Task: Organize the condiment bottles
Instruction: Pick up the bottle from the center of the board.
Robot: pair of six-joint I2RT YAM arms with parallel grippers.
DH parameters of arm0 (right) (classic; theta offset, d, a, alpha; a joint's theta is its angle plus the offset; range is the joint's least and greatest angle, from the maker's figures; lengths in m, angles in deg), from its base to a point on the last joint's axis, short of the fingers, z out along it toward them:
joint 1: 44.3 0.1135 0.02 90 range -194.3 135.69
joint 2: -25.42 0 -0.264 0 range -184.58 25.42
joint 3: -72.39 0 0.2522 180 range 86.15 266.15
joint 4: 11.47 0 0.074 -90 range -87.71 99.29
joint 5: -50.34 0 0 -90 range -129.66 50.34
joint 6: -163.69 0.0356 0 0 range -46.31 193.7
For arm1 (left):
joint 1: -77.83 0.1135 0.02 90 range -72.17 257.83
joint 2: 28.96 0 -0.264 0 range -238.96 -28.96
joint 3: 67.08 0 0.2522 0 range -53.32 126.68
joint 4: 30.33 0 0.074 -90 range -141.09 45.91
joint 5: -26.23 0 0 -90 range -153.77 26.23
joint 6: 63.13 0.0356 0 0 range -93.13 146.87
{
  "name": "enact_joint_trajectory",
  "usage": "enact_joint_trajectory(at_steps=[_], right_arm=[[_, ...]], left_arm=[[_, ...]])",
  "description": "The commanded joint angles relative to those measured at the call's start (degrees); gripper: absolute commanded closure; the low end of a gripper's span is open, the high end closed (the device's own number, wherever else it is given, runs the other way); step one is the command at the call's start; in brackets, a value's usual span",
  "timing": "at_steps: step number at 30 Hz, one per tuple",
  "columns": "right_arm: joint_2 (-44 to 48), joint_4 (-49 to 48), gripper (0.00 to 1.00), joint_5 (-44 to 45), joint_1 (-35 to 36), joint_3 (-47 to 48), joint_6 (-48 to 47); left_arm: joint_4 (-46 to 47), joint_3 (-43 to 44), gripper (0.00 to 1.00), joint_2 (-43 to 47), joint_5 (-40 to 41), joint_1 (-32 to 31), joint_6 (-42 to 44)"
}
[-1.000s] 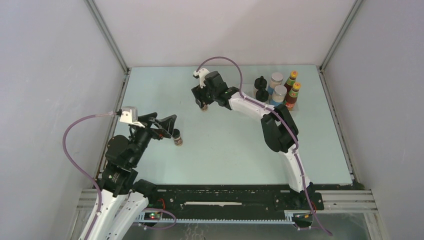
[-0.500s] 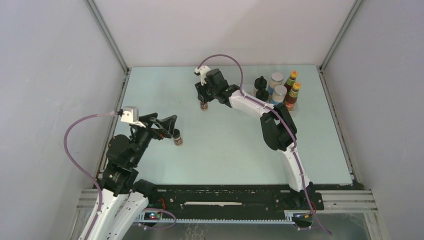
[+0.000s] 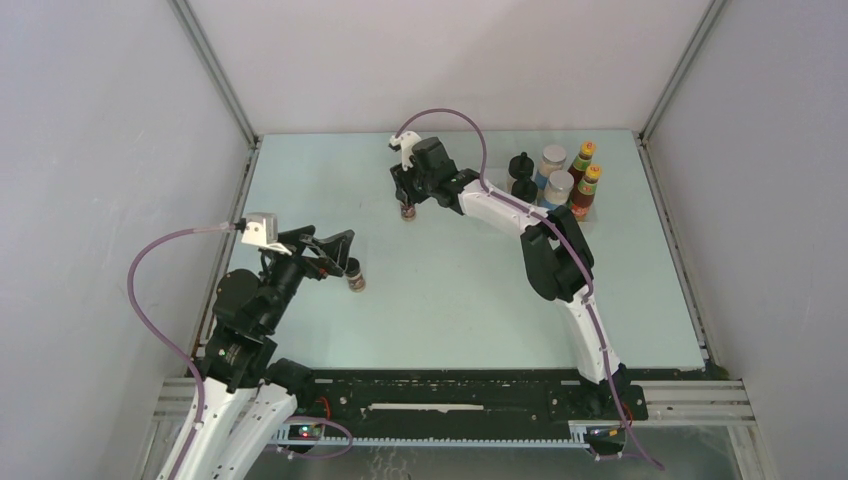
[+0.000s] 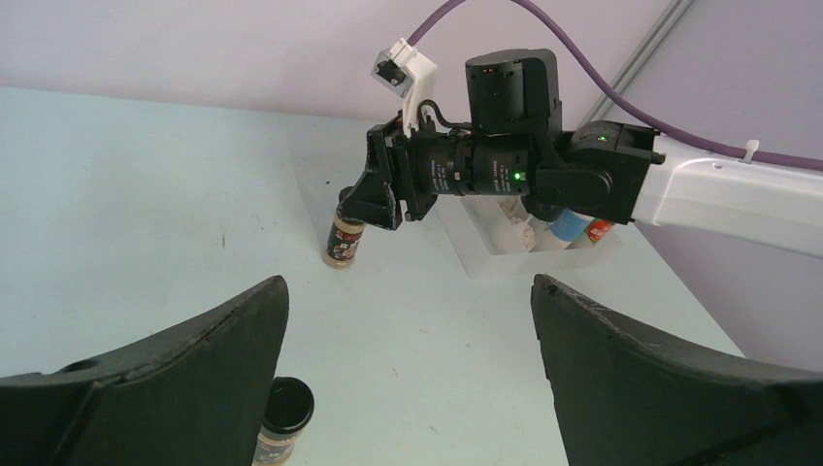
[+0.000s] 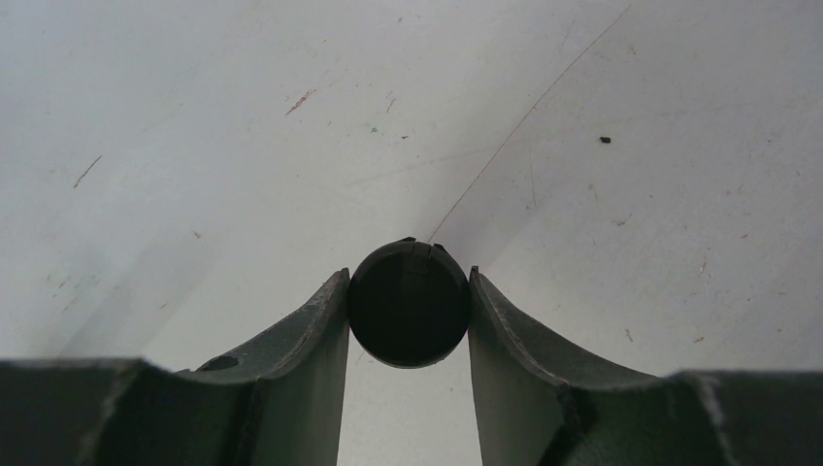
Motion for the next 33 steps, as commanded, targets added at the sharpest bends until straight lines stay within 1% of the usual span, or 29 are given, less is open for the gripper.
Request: enact_joint_trajectory(at_steps=[1, 20, 33], right_arm=[[1.4, 0.3, 1.0, 1.3, -0.4, 1.4, 0.2], [7.8, 0.1, 1.0, 4.8, -0.5, -0.2, -0.5], [16.4, -0.6, 1.0, 9.6, -3.3, -5.0, 0.3]], left_arm=[[2.1, -1.6, 0.01, 0.0, 0.2, 0.2, 1.1], [2.0, -2.0, 0.01, 1.0, 0.2, 0.2, 1.2], [2.3, -2.8, 0.01, 1.8, 0.2, 0.2, 0.9]])
